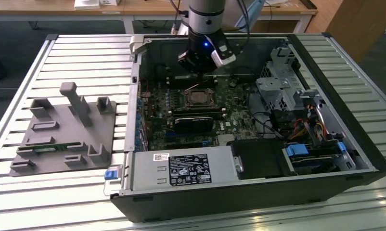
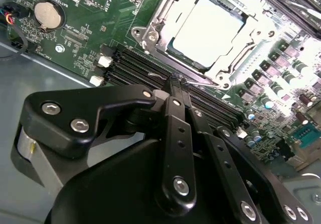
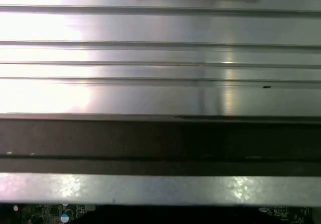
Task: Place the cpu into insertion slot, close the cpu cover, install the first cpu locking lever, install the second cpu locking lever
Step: 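Install the first cpu locking lever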
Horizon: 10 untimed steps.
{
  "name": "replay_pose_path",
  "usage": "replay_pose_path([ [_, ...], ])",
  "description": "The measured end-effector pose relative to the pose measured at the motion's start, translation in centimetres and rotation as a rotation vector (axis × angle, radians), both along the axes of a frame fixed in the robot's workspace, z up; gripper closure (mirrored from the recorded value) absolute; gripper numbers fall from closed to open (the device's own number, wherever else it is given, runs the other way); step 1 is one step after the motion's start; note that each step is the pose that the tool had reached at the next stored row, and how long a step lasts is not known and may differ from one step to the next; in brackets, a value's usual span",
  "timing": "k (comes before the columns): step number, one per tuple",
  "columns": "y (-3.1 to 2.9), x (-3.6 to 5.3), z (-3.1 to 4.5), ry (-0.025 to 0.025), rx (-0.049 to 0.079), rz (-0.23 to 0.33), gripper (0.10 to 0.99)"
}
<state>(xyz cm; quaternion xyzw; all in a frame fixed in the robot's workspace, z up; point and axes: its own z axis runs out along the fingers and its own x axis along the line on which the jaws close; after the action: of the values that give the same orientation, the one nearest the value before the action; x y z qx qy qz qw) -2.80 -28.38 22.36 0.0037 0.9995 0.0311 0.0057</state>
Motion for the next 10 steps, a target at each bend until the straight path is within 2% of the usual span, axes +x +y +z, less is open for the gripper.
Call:
replay_pose_path([
  [10,0.08,0.87,-0.74,0.0001,0.0,0.0,0.98],
])
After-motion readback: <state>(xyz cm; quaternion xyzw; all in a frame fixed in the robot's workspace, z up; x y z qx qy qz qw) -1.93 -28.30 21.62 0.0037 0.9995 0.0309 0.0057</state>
